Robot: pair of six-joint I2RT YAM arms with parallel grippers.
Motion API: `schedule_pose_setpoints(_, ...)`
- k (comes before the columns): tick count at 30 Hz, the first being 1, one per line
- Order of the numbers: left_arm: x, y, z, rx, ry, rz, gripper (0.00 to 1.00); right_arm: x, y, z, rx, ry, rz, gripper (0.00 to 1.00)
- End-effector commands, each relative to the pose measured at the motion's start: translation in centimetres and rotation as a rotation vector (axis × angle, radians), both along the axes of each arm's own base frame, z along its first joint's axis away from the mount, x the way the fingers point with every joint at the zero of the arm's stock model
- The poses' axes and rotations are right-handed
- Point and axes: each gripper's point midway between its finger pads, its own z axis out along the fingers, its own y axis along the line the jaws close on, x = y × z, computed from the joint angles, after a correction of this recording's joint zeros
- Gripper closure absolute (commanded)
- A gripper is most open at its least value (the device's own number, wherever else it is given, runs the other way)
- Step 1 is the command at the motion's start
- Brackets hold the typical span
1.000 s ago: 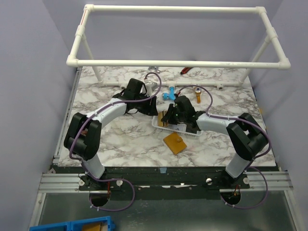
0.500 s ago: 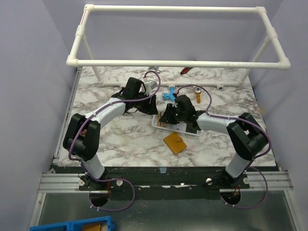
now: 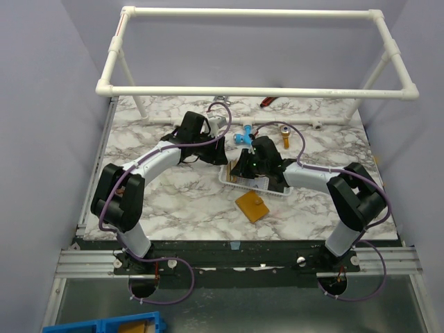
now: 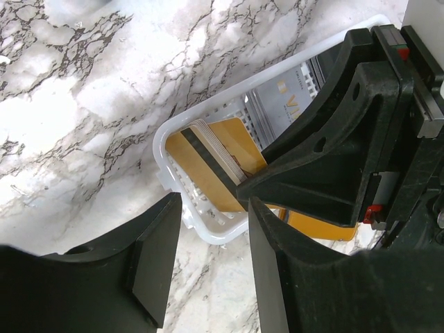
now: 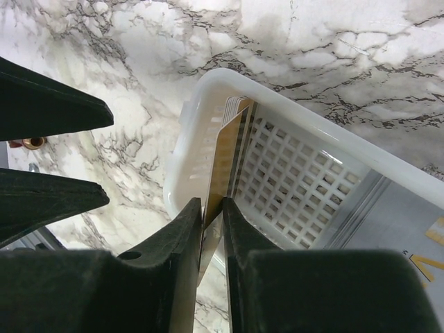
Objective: Put the credit cards into the card holder
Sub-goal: Pick up the credit card from the storage box.
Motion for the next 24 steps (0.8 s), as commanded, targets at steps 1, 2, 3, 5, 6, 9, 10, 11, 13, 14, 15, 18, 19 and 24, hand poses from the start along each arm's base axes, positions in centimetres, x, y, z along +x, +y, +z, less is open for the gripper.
schedule_pose_setpoints(1,-0.3,-0.3,-0.3,-0.016,0.006,-0.017,0.56,0.5,0.2,1.9,0.024,-0.029,-0.006,0.8)
schedule_pose_setpoints(2,-0.3,-0.3,-0.3,-0.015,0.007,-0.017,0.56,0.5,0.2,1.9,0.024,-0.03,-0.007,0.81)
schedule_pose_setpoints(3,-0.3,-0.3,-0.3,-0.015,0.006,-0.016,0.56,0.5,0.1,2.1,0.025,-0.033,-0.009,0.81)
schedule_pose_setpoints(5,-0.3,-0.2,-0.3,-0.012,0.006,-0.016,0.56,0.5,0.1,2.2,0.026,-0.038,-0.01,0.82)
schedule_pose_setpoints(6,-0.3,-0.2,-0.3,-0.012,0.004,-0.016,0.56,0.5,0.1,2.3,0.028,-0.039,-0.01,0.83)
schedule_pose_setpoints(9,-0.3,-0.2,-0.3,-0.013,0.004,-0.015,0.56,0.6,0.1,2.9,0.036,-0.05,-0.013,0.85)
schedule_pose_setpoints(10,-0.3,-0.2,-0.3,-0.013,0.005,-0.015,0.56,0.6,0.1,3.0,0.038,-0.053,-0.015,0.85)
schedule_pose_setpoints(11,-0.2,-0.2,-0.2,-0.013,0.005,-0.013,0.56,0.7,0.0,3.1,0.036,-0.053,-0.018,0.86)
schedule_pose_setpoints(13,-0.2,-0.2,-0.3,-0.013,0.005,-0.013,0.56,0.7,-0.1,3.0,0.032,-0.054,-0.025,0.88)
schedule_pose_setpoints(14,-0.3,-0.2,-0.2,-0.013,0.004,-0.014,0.56,0.7,-0.1,3.0,0.03,-0.054,-0.025,0.89)
schedule_pose_setpoints(15,-0.3,-0.2,-0.3,-0.012,0.006,-0.015,0.56,0.7,-0.2,2.9,0.026,-0.051,-0.027,0.9)
schedule_pose_setpoints(18,-0.3,-0.3,-0.2,-0.012,0.006,-0.013,0.56,0.7,-0.6,2.4,0.006,-0.047,-0.037,0.93)
schedule_pose_setpoints(19,-0.3,-0.2,-0.2,-0.012,0.007,-0.013,0.56,0.8,-0.8,2.2,-0.008,-0.045,-0.044,0.95)
schedule_pose_setpoints(24,-0.4,-0.3,0.0,-0.015,0.006,-0.014,0.57,1.3,-2.4,1.5,-0.077,-0.058,-0.081,0.99)
